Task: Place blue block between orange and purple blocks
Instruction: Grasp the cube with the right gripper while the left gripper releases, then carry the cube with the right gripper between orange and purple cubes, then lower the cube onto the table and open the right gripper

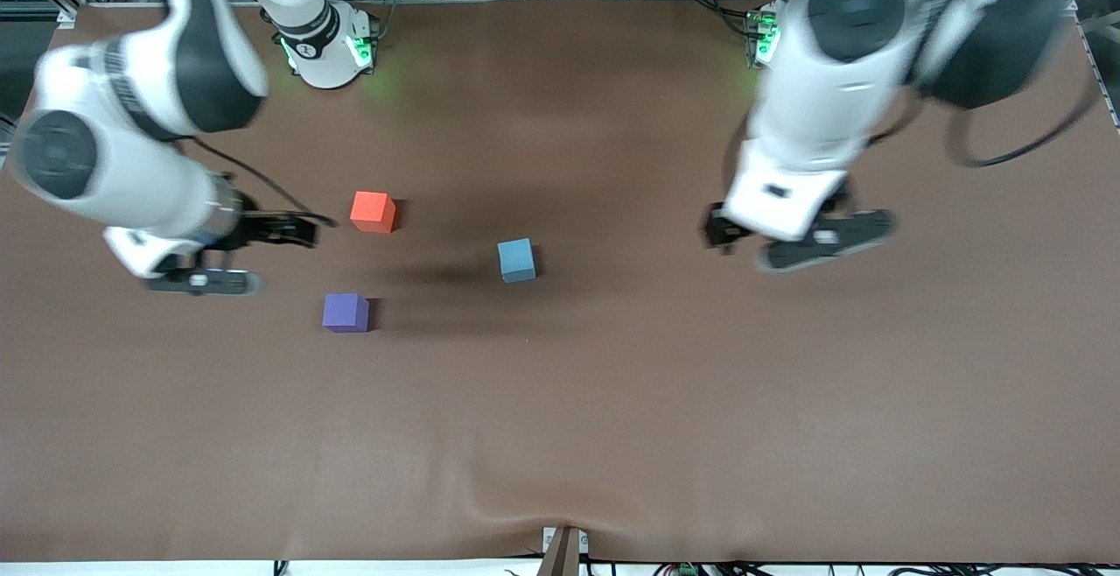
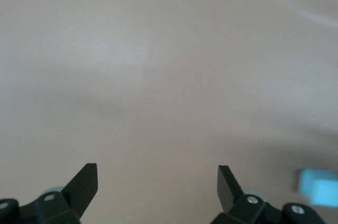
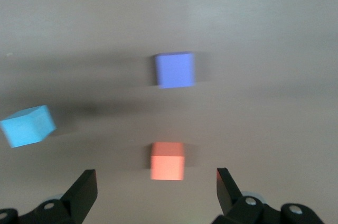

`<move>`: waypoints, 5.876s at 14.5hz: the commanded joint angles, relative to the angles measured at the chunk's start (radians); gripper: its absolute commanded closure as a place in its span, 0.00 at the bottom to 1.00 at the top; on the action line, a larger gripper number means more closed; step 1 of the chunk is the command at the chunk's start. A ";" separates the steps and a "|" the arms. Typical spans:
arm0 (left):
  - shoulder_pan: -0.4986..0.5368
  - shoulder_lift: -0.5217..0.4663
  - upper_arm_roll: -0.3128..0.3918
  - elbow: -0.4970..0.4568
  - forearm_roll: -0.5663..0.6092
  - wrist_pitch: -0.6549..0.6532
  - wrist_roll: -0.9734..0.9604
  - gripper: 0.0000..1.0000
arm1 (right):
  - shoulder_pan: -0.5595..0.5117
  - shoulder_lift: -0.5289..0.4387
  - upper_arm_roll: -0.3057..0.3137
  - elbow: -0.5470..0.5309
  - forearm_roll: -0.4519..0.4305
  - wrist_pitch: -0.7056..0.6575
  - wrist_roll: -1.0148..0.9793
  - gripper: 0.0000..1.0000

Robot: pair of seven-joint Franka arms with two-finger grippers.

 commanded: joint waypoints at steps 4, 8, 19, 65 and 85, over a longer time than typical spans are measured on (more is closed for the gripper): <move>0.265 -0.152 -0.011 -0.128 -0.067 -0.050 0.341 0.00 | 0.156 0.136 -0.010 -0.004 0.116 0.210 0.127 0.00; 0.342 -0.231 -0.012 -0.224 -0.068 -0.038 0.370 0.00 | 0.265 0.260 -0.010 -0.004 0.082 0.411 0.169 0.00; 0.465 -0.370 0.000 -0.338 -0.199 0.034 0.378 0.00 | 0.411 0.339 -0.014 -0.113 0.003 0.657 0.195 0.00; 0.454 -0.407 -0.066 -0.392 -0.203 -0.007 0.422 0.00 | 0.009 -0.019 -0.020 -0.688 -0.069 0.816 0.094 1.00; 0.451 -0.422 -0.092 -0.380 -0.232 0.014 0.419 0.00 | -0.003 0.026 -0.020 -0.652 -0.069 0.798 0.094 0.00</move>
